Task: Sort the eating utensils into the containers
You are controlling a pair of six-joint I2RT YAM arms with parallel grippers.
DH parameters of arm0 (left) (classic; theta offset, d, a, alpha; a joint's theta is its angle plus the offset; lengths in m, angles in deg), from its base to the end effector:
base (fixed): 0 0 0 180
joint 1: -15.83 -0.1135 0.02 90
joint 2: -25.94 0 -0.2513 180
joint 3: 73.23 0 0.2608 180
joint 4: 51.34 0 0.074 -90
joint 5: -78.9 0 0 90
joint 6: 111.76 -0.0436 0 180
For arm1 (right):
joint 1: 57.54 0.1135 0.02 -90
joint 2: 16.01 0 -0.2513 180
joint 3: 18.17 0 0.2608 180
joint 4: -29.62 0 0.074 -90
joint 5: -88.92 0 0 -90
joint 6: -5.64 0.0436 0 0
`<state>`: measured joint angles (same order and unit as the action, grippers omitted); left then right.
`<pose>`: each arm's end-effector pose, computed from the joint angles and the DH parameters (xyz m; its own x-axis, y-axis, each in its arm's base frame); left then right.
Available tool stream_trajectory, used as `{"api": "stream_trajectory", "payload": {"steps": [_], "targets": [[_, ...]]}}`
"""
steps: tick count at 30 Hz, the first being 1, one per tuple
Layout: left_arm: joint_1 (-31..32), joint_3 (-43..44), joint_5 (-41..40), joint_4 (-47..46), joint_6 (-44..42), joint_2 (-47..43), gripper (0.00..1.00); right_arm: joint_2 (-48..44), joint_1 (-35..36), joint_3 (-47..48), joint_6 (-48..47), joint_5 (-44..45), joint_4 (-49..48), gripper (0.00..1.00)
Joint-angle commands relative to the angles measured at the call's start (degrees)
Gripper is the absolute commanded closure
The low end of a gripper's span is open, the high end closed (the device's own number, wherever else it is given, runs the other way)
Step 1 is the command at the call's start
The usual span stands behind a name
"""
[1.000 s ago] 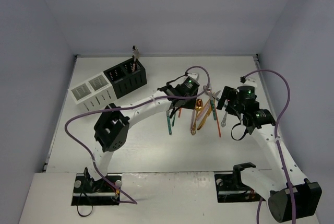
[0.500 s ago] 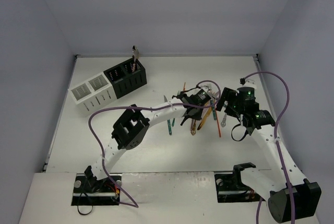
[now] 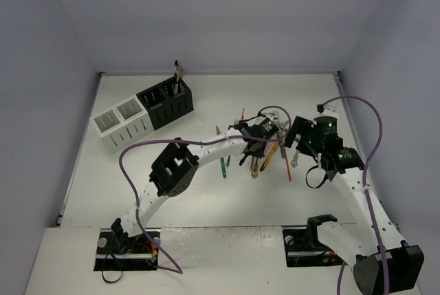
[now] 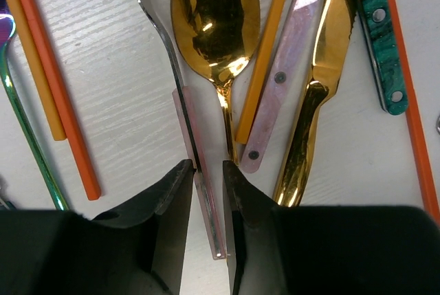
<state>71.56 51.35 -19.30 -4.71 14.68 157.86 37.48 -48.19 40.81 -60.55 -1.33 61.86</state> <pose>0.2954 -0.4225 0.1724 -0.8241 0.1654 -0.5417 0.3495 0.9011 -0.2566 0.2319 0.0384 0.2875 -0.4735 0.3312 -0.8162 0.0271 0.9317 0.3623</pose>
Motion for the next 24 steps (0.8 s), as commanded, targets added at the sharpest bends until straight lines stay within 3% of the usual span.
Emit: {"api": "stream_trajectory", "payload": {"steps": [1, 10, 24], "targets": [[-0.53, 2.34, -4.49, 2.51, -2.53, -3.10, 0.79, -1.00, -0.38, 0.04, -0.26, -1.49, -1.02, 0.15], [-6.39, 3.77, -10.43, 7.67, -4.86, -5.09, 0.79, -3.23, -0.38, 0.42, -0.88, -1.99, -0.56, 0.14], [-1.66, 15.45, -1.38, 7.37, -1.72, -0.53, 0.72, -3.64, -0.40, 0.90, -2.08, -2.02, 0.31, 0.12]]}}
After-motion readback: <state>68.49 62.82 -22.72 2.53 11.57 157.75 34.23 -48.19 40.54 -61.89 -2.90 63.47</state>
